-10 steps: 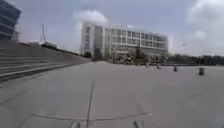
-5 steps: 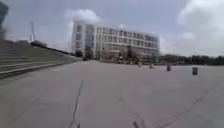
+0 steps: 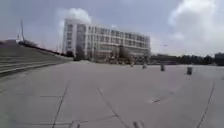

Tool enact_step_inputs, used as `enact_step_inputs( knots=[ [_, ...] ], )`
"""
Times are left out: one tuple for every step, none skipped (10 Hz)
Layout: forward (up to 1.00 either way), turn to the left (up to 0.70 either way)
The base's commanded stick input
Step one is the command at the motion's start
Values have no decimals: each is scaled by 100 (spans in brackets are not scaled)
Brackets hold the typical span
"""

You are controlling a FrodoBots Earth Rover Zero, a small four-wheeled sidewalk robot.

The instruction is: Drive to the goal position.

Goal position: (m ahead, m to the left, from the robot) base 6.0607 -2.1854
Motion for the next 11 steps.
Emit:
enact_step_inputs(
  knots=[
    [85,-10],
    [85,0],
    [85,0],
    [85,0],
    [85,0],
    [85,0],
    [85,-17],
    [85,-27],
    [85,-27],
    [85,-27],
    [85,-27]
  ],
)
